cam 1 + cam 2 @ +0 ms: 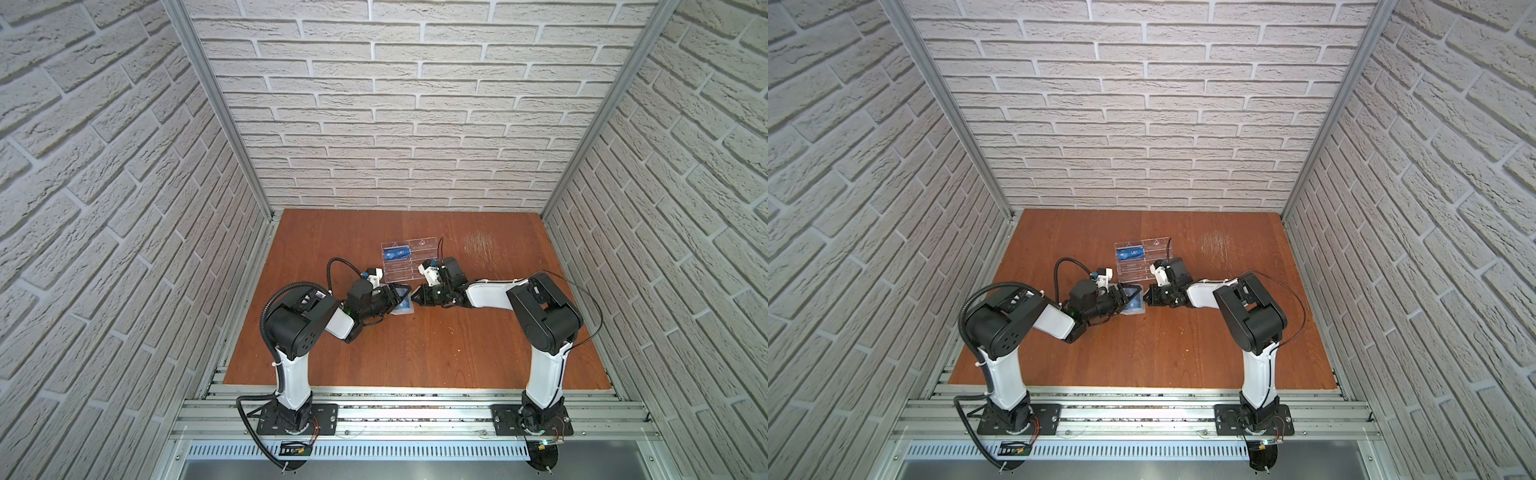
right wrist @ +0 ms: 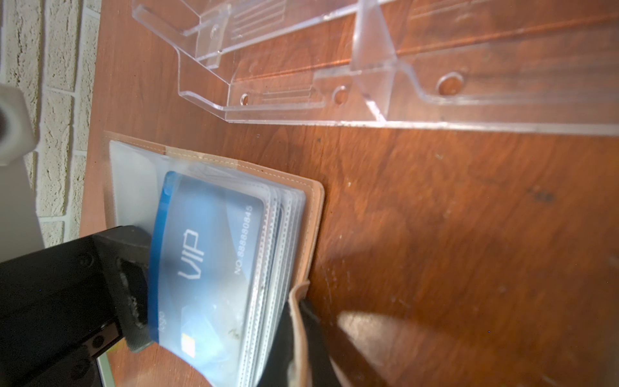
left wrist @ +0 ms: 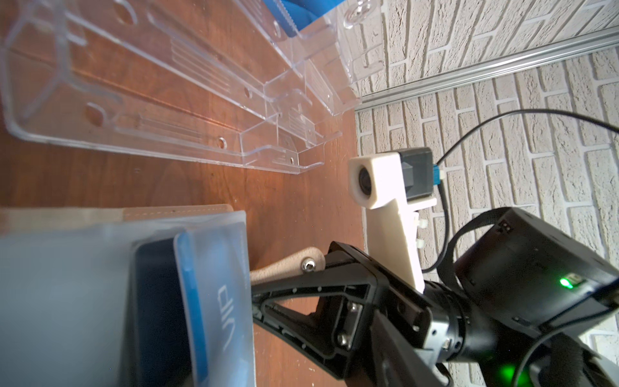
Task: Take the credit cards out of the card holder
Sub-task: Take out the credit card from the card slot.
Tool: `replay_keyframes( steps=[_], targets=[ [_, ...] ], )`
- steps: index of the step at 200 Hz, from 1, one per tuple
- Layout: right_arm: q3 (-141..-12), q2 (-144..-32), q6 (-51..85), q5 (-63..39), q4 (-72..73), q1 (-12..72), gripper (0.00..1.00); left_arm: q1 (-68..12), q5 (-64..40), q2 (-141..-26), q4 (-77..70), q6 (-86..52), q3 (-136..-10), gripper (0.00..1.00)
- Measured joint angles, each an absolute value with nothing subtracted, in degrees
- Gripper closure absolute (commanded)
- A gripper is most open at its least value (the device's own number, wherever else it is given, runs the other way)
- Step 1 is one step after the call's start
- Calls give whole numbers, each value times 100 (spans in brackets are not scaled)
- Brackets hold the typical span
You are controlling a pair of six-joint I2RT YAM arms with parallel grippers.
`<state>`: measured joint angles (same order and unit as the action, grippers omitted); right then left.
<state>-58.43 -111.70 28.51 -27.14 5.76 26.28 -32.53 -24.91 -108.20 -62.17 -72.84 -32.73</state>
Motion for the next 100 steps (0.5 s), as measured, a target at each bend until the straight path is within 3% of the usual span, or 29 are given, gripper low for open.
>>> replay_keyframes(
  steps=[100],
  targets=[
    [-5957, -11220, 2759, -2842, 397, 2679, 94, -3072, -2812, -10484, -6204, -7129, -2862, 36]
  ],
)
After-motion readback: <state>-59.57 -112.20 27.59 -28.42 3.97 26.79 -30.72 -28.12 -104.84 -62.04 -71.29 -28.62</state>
